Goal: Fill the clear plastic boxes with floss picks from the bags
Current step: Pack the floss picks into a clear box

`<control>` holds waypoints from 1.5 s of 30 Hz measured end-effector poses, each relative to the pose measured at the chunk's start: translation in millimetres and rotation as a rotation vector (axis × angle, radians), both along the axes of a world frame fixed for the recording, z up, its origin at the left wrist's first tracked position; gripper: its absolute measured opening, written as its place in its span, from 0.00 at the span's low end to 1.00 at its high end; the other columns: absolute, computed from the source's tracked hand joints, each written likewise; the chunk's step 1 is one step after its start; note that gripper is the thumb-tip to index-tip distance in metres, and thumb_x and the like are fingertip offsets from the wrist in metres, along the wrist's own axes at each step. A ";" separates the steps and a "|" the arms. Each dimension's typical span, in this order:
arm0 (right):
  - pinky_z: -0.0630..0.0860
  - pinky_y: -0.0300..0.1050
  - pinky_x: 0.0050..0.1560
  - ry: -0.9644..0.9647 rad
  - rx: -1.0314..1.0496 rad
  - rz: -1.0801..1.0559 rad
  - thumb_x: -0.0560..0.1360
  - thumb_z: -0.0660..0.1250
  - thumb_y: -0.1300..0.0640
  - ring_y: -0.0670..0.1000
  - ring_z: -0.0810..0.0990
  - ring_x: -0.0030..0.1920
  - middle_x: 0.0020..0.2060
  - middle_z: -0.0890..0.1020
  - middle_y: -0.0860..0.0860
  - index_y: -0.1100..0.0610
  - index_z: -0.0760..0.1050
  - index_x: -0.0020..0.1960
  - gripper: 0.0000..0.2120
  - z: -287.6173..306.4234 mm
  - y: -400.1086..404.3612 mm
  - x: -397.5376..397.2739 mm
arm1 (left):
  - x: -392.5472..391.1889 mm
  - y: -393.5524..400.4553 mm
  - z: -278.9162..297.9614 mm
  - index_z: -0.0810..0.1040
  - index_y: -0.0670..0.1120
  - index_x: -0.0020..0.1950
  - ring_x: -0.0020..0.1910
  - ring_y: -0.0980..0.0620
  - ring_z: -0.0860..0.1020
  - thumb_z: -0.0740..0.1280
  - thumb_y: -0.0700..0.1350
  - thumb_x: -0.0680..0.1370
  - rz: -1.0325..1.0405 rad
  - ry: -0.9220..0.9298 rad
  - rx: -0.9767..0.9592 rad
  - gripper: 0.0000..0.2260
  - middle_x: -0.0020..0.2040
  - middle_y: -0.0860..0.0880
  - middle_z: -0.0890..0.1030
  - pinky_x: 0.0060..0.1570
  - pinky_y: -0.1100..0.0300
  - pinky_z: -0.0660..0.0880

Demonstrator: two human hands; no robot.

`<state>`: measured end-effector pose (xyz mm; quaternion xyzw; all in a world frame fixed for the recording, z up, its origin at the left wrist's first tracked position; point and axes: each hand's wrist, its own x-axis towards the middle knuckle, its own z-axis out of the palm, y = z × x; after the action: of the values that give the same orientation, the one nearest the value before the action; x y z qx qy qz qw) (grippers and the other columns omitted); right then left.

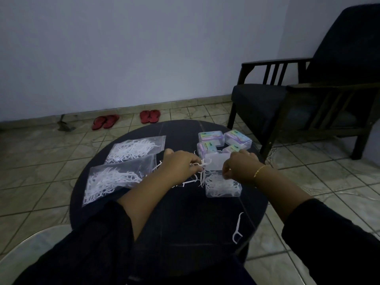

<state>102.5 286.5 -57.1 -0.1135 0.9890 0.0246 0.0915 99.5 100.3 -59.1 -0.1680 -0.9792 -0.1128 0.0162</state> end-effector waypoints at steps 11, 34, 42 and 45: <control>0.69 0.50 0.61 0.056 -0.150 -0.115 0.78 0.62 0.51 0.53 0.69 0.59 0.57 0.75 0.51 0.48 0.77 0.59 0.11 -7.4 23.4 0.7 | -10.6 39.6 -16.4 0.80 0.56 0.58 0.64 0.53 0.66 0.63 0.59 0.78 -0.114 0.001 -0.087 0.14 0.62 0.55 0.76 0.55 0.52 0.57; 0.64 0.52 0.63 0.036 -0.169 -0.091 0.78 0.61 0.45 0.55 0.65 0.64 0.61 0.70 0.53 0.44 0.76 0.61 0.14 -15.9 18.0 10.4 | 4.4 31.6 -38.7 0.73 0.58 0.67 0.64 0.51 0.65 0.63 0.64 0.75 -0.091 -0.038 -0.024 0.22 0.63 0.53 0.71 0.60 0.54 0.59; 0.61 0.55 0.68 0.057 -0.225 -0.093 0.79 0.59 0.52 0.55 0.63 0.67 0.64 0.69 0.52 0.40 0.67 0.68 0.18 -16.3 17.4 10.1 | 7.4 36.2 -36.9 0.69 0.56 0.71 0.67 0.50 0.63 0.62 0.54 0.77 -0.113 -0.013 0.006 0.22 0.68 0.54 0.69 0.63 0.53 0.58; 0.57 0.57 0.69 0.016 -0.165 -0.052 0.79 0.57 0.50 0.56 0.61 0.69 0.67 0.66 0.53 0.39 0.62 0.72 0.22 -15.6 14.6 9.5 | 7.7 28.9 -36.1 0.67 0.55 0.72 0.68 0.50 0.62 0.63 0.54 0.76 -0.113 -0.035 -0.021 0.24 0.71 0.55 0.68 0.64 0.52 0.57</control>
<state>112.0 301.2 -72.7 -0.0950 0.9910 -0.0584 0.0744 107.2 129.2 -95.2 -0.2212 -0.9694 -0.1064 -0.0092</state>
